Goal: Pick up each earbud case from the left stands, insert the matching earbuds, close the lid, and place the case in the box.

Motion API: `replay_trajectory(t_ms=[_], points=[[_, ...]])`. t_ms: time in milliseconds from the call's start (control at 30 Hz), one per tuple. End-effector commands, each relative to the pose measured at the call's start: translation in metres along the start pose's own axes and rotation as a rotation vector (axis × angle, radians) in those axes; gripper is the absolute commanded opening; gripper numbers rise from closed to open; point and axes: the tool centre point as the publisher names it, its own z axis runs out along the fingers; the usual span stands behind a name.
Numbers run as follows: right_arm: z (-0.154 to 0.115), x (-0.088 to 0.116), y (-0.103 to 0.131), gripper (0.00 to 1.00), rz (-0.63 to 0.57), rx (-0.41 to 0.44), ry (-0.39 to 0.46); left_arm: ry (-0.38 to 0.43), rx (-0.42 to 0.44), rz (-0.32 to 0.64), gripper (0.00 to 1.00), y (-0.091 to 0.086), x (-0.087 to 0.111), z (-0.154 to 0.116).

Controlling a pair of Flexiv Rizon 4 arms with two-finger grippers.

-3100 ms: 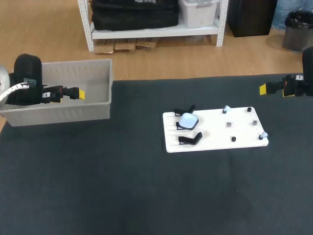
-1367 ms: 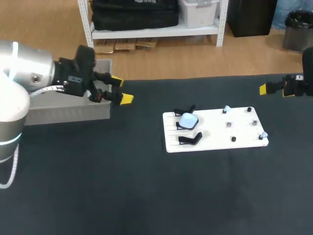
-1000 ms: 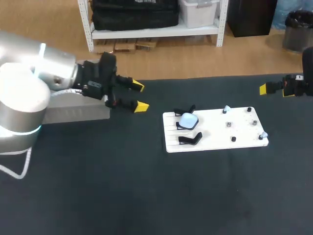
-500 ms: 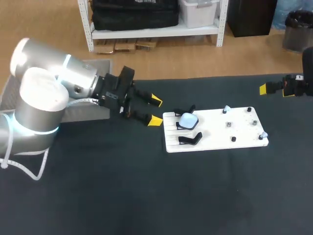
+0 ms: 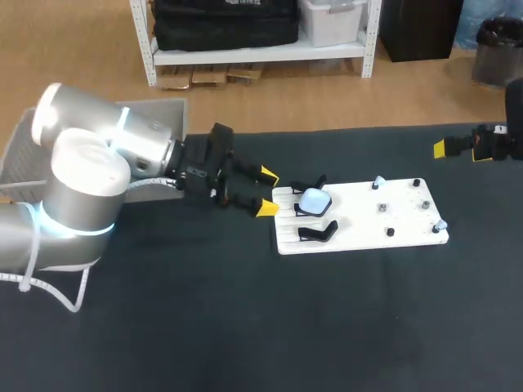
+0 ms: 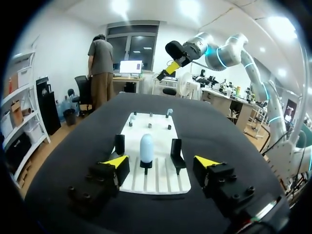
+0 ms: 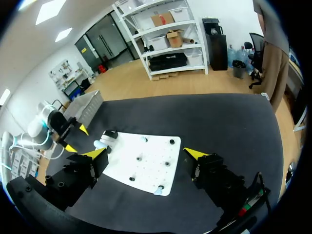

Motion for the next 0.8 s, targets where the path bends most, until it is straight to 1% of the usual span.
replay_trajectory(t_ms=[33, 67, 133, 167, 200, 267, 300, 467, 567, 667, 767, 800], points=[[0.0, 0.0, -0.001, 1.0, -0.001, -0.004, 0.001, 0.0, 0.017, 0.014, 0.72, 0.008, 0.001, 0.011], [0.0, 0.0, -0.001, 1.0, -0.001, -0.004, 0.001, 0.001, 0.021, 0.017, 0.68, 0.009, 0.001, 0.012], [0.0, 0.0, -0.001, 1.0, -0.001, -0.004, 0.001, 0.002, 0.029, 0.02, 0.65, 0.011, 0.001, 0.016], [0.0, 0.0, -0.001, 1.0, -0.001, -0.004, 0.001, 0.002, 0.03, 0.02, 0.61, 0.012, 0.001, 0.017], [0.0, 0.0, -0.001, 1.0, -0.001, -0.004, 0.001, 0.002, 0.031, 0.02, 0.6, 0.014, 0.001, 0.019], [0.0, 0.0, -0.001, 1.0, -0.001, -0.004, 0.001, 0.003, 0.038, 0.021, 0.53, 0.016, 0.002, 0.023], [0.0, 0.0, -0.001, 1.0, -0.001, -0.004, 0.001, 0.004, 0.041, 0.022, 0.52, 0.016, 0.002, 0.024], [0.0, 0.0, -0.001, 1.0, -0.001, -0.004, 0.001, 0.009, 0.058, 0.025, 0.52, 0.019, 0.004, 0.032], [0.0, 0.0, -0.001, 1.0, -0.001, -0.004, 0.001, 0.014, 0.069, 0.019, 0.58, 0.02, 0.007, 0.036], [0.0, 0.0, -0.001, 1.0, -0.001, -0.004, 0.001, 0.019, 0.075, 0.013, 0.57, 0.021, 0.011, 0.041], [0.0, 0.0, -0.001, 1.0, -0.001, -0.004, 0.001, 0.022, 0.077, 0.01, 0.53, 0.023, 0.013, 0.045], [0.0, 0.0, -0.001, 1.0, -0.001, -0.004, 0.001, 0.019, 0.073, 0.004, 0.49, 0.024, 0.013, 0.046]])
